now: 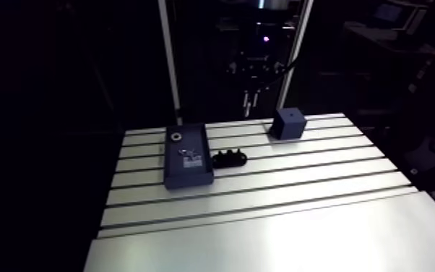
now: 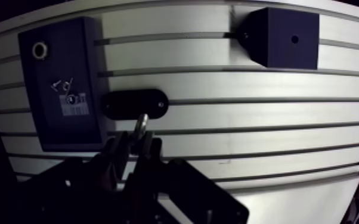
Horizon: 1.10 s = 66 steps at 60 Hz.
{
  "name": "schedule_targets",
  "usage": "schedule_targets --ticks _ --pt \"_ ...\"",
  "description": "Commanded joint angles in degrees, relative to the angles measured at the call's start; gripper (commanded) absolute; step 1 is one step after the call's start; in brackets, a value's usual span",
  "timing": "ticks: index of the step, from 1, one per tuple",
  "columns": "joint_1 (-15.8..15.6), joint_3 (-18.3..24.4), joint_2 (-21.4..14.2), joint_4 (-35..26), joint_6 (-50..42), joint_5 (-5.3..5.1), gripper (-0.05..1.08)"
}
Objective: Pick up the M10 bolt and insert it into the hole until fully seated.
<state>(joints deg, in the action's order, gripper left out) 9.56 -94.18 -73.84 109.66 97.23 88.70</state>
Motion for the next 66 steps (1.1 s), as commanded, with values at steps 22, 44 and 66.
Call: schedule_targets --ticks 22,44,66 --pt "6.7 9.6 3.4 -13.3 0.6 0.53 1.05" --pt "7.8 14.8 7.8 -16.4 0.2 2.90 1.08" --pt "10.0 23.6 14.4 -18.7 0.4 3.00 1.08"
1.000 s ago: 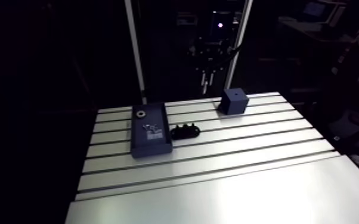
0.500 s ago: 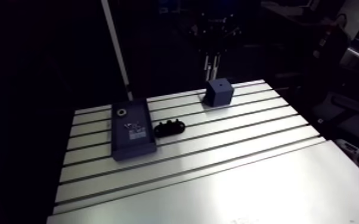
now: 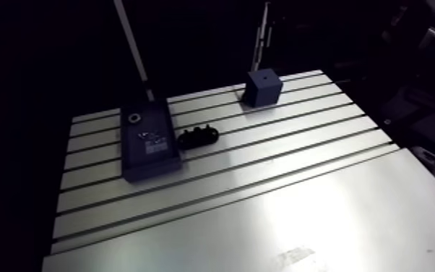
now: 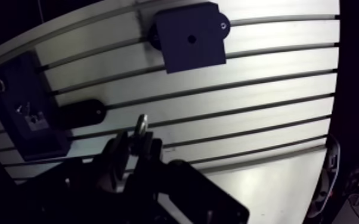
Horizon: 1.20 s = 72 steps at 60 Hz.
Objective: Pick up the M10 bolt and insert it into the hole until fully seated.
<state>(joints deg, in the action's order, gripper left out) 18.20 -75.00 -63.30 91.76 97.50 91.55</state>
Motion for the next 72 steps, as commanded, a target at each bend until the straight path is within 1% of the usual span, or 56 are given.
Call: schedule_targets --ticks 1,10,32,50,72 --pt "1.6 4.6 4.2 -0.8 0.1 0.16 1.08" --pt "2.4 5.0 5.5 -0.4 0.4 0.25 1.08" --pt "2.6 6.1 7.7 -0.1 0.3 0.16 1.08" --pt "2.7 8.3 10.2 -0.1 0.1 0.33 1.08" --pt "2.7 8.2 10.5 2.1 0.2 0.16 1.08"
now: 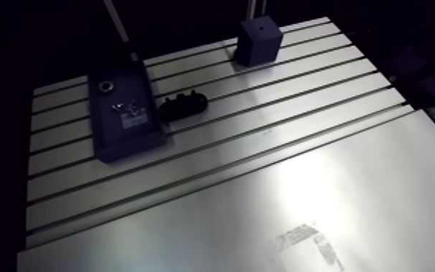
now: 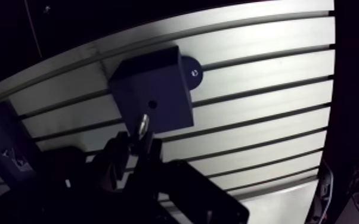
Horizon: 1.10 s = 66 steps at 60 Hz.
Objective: Pick up the M10 bolt and insert it into the hole until fully seated.
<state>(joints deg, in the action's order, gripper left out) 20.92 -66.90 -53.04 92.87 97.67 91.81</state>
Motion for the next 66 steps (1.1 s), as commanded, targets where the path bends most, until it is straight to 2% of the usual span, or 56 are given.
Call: schedule_targets --ticks 1,66 --pt "0.0 0.1 0.3 1.0 0.0 -0.09 1.08" --pt "0.1 -0.1 1.7 1.5 0.0 0.00 1.08"
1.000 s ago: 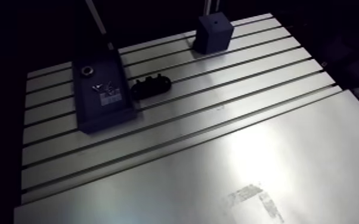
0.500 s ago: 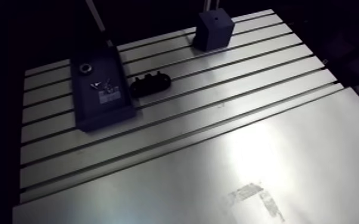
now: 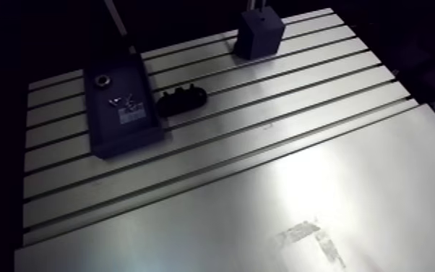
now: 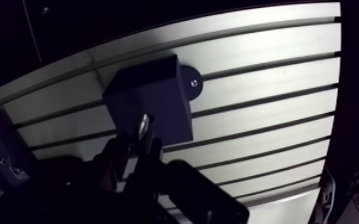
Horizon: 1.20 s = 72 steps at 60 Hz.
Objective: Pick up the M10 bolt and insert it into the hole until fully seated.
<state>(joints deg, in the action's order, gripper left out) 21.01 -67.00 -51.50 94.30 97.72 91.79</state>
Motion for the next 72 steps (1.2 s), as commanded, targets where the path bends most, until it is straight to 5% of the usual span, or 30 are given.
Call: schedule_targets --ticks 1,72 --pt "0.0 0.0 0.1 0.0 0.0 0.01 1.08" --pt "0.4 -0.2 0.1 -0.7 0.8 -0.08 1.08"
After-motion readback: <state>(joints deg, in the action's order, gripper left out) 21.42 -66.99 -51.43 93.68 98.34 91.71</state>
